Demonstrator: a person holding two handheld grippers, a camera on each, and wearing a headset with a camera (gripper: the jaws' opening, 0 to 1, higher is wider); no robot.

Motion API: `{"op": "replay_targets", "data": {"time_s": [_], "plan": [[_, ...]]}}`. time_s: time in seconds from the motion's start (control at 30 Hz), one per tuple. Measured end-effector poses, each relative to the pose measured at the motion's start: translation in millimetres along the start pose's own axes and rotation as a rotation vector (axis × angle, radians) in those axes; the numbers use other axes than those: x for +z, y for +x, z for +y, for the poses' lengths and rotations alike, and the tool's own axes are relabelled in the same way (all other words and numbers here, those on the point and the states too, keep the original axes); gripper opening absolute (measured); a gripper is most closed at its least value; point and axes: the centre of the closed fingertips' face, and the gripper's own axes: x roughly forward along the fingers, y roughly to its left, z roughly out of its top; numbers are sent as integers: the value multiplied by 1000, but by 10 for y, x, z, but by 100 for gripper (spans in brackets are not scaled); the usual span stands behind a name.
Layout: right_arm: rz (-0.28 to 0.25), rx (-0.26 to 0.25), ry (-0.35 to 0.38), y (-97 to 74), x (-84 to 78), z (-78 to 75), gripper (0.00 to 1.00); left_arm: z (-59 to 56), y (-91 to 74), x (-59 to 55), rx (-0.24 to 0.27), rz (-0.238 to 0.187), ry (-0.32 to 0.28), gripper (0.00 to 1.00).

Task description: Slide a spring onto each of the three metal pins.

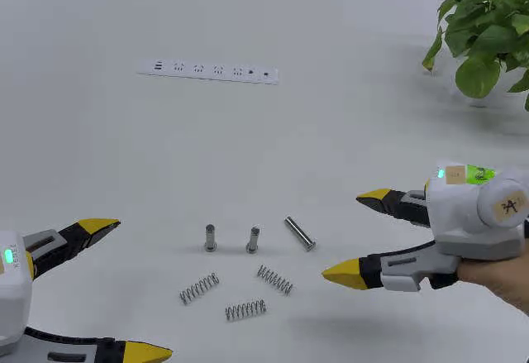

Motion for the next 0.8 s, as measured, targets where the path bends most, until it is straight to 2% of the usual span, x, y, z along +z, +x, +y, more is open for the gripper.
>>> {"op": "replay_targets", "data": {"time_s": [0.27,0.43,0.6,0.8], "plan": [[54,-10,13,167,40,-133,63,34,9,-15,0,-4,-8,100],[107,-17,60,295,3,-251,56,53,38,-14,-1,-9,-14,100],[140,-37,93,437,7,-362,44,47,72,-17,-8,-15,-17,100],[193,-31,132,627,6,-346,34,48,86,-50,-12,-17,-30,100]]}}
